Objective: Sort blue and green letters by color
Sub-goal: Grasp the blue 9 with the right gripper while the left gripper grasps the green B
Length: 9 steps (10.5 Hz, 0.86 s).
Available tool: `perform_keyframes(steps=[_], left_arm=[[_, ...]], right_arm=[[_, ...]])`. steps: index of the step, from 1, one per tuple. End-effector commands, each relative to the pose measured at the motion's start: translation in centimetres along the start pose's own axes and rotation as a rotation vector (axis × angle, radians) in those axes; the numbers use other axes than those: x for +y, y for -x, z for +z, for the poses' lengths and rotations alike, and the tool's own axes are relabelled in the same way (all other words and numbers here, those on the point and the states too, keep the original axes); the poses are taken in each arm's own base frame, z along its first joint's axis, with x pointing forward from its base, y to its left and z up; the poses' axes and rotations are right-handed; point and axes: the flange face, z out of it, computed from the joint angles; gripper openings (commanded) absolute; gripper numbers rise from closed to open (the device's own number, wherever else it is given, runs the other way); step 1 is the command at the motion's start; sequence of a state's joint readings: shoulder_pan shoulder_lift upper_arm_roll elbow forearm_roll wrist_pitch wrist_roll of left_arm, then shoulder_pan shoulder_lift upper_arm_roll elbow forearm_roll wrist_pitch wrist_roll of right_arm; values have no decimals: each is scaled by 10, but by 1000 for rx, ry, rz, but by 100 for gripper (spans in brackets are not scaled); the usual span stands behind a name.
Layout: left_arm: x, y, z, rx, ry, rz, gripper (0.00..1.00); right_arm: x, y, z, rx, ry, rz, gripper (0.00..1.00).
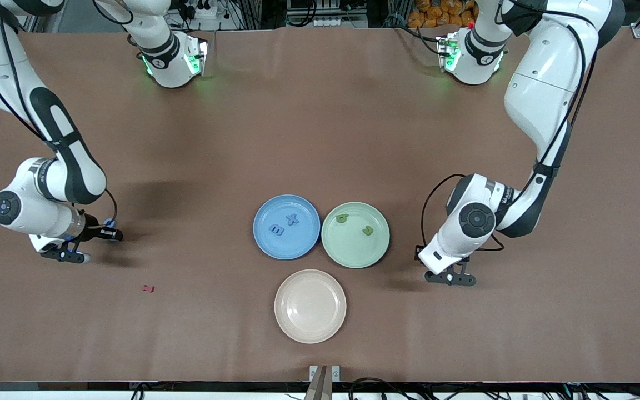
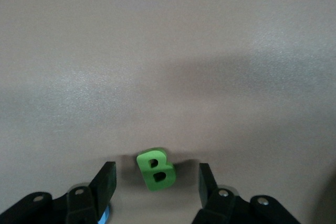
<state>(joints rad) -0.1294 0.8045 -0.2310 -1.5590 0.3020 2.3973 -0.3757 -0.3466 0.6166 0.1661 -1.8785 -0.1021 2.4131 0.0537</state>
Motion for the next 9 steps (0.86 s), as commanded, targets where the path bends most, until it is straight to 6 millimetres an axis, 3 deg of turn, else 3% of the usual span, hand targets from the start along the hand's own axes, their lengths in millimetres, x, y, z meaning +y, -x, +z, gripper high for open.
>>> perform_keyframes(steps=[1, 2, 4, 5, 6, 8, 9], left_arm=[[-2, -6, 2, -3, -10, -1, 69], [-3, -6, 2, -3, -9, -4, 62], [-1, -4, 4, -6, -10, -23, 35], [3, -4, 3, -5, -11, -30, 18], [3, -4, 3, -5, -11, -31, 1], [6, -3, 0, -2, -7, -32, 0], [14, -4, -10, 7, 3, -35, 0]], right_arm=[[-25, -14, -7, 26, -7, -6, 0], [-44, -18, -15, 31, -8, 4, 0], [-93, -32, -49, -53, -35, 78, 0], [-123, -36, -67, -91, -99, 115, 0], [-145, -35, -73, -131, -169, 157, 0], [-207, -21, -72, -187, -260, 255, 0], [-257, -12, -82, -202, -273, 330, 0]])
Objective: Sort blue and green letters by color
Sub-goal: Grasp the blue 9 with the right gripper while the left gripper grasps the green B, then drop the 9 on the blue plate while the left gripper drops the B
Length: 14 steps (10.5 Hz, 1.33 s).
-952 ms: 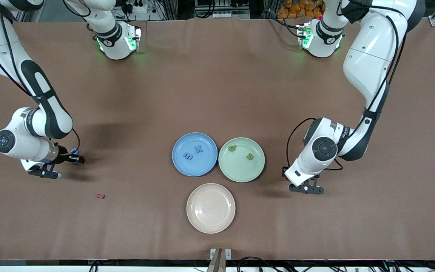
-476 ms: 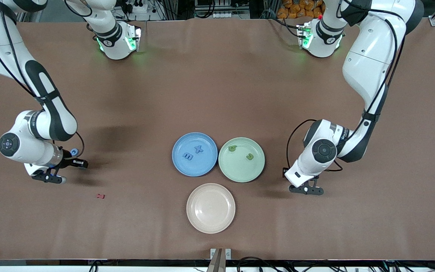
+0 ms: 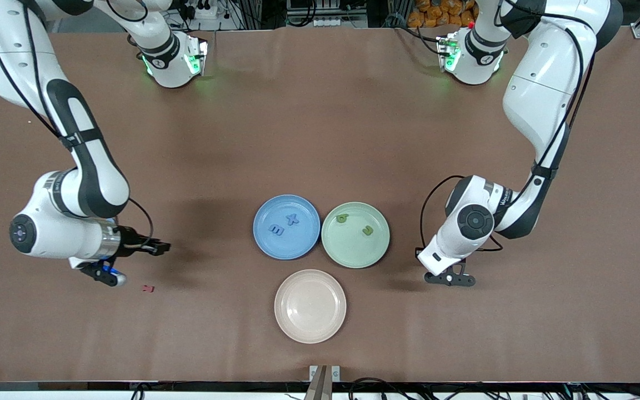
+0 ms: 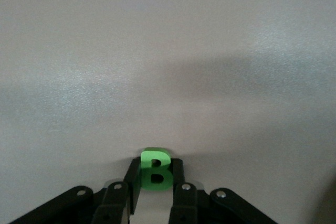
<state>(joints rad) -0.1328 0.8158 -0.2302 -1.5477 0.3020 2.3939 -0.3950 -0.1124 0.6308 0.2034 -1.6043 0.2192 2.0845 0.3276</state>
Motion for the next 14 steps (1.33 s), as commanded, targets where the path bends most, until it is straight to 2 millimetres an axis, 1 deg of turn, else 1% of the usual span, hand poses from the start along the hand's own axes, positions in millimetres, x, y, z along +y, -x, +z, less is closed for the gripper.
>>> perform_keyframes(steps=[1, 2, 3, 4, 5, 6, 7, 8, 9, 10, 11, 13, 14], left_arm=[[32, 1, -24, 0, 11, -33, 0], [57, 5, -41, 7, 23, -48, 0], [79, 10, -55, 19, 31, -58, 0], [104, 18, -62, 26, 35, -66, 0], [132, 29, -66, 26, 44, -101, 0], [160, 42, -67, 24, 49, -137, 0], [184, 53, -70, 24, 54, -154, 0], [193, 58, -71, 24, 57, -170, 0], [197, 60, -72, 23, 59, -182, 27], [202, 63, -73, 23, 61, -172, 99], [202, 63, -86, 33, 70, -179, 100], [177, 61, -111, -7, -18, -178, 100], [159, 66, -121, -65, -94, -134, 100]], right_arm=[[-106, 46, 26, -47, -44, 200, 0], [-146, 72, 40, -49, -48, 256, 0], [-188, 98, 45, -47, -97, 315, 0], [-216, 117, 49, -43, -105, 350, 0], [-221, 121, 49, -46, -108, 372, 37], [-224, 123, 50, -45, -107, 380, 99], [-221, 120, 48, -41, -107, 376, 100], [-216, 116, 48, -35, -101, 375, 100], [-209, 110, 44, -28, -99, 376, 100], [-198, 101, 40, -27, -98, 357, 100], [-177, 87, 34, -25, -76, 302, 100], [-112, 52, 17, -30, 58, 144, 100], [-77, 32, 7, -18, 112, 92, 100]])
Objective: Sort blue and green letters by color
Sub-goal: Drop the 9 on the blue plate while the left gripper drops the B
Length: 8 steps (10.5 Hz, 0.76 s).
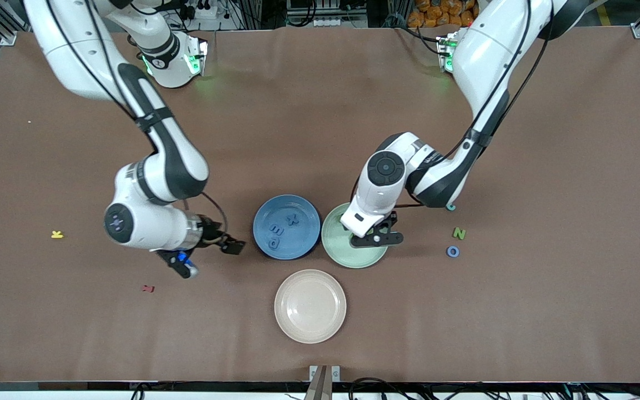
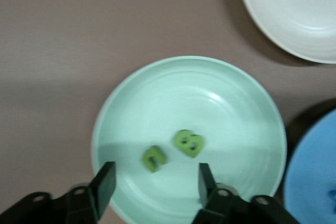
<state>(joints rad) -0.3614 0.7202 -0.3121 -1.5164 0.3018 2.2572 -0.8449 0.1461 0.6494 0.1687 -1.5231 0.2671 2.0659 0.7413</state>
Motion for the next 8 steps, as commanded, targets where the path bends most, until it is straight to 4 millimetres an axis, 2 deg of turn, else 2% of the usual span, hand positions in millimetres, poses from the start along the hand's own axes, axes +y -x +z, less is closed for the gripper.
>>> perform_keyframes(steps=[1, 2, 5, 8], left_arm=[[-59, -3, -45, -80, -168, 69, 100], [-94, -6, -45, -100, -194, 117, 100], [-187, -16, -43, -84, -171, 314, 100], [-261, -10, -7, -31, -92, 428, 100]], right_arm=[[81, -65, -27, 12, 125, -156, 100], [118, -79, -34, 3, 127, -227, 100], [184, -79, -51, 77, 185, -347, 100], [251, -79, -40, 198, 268, -515, 100]])
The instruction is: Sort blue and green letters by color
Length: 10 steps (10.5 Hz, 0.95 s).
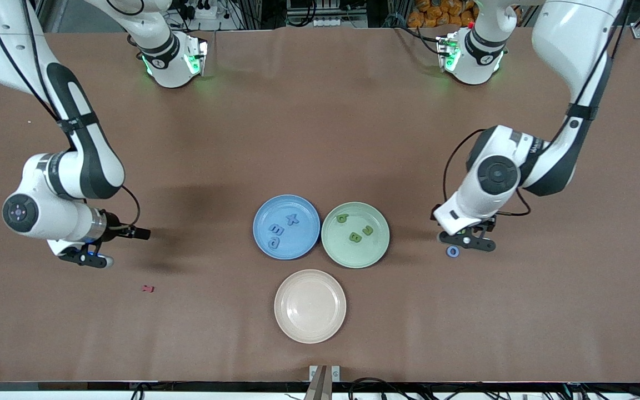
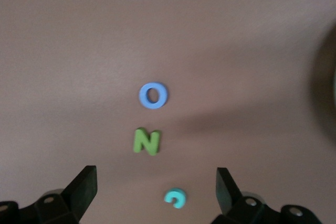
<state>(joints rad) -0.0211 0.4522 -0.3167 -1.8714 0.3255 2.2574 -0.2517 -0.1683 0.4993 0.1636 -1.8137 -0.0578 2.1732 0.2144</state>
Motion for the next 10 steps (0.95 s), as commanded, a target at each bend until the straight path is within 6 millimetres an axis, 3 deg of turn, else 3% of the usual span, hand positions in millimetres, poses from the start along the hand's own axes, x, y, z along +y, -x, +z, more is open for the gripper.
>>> perform_keyframes(steps=[1, 4, 6, 10], left_arm=[[-48, 39, 39, 68, 44, 123, 100], [-49, 43, 64, 43, 69, 154, 99], [-46, 41, 76, 31, 83, 160, 97], [-42, 23, 88, 38, 105, 156, 94]], right_arm=[[63, 37, 15, 79, 35, -174, 100], [110, 34, 37, 60, 21, -221, 100], [136, 26, 67, 114, 5, -251, 100], [137, 22, 82, 142, 1, -256, 100]])
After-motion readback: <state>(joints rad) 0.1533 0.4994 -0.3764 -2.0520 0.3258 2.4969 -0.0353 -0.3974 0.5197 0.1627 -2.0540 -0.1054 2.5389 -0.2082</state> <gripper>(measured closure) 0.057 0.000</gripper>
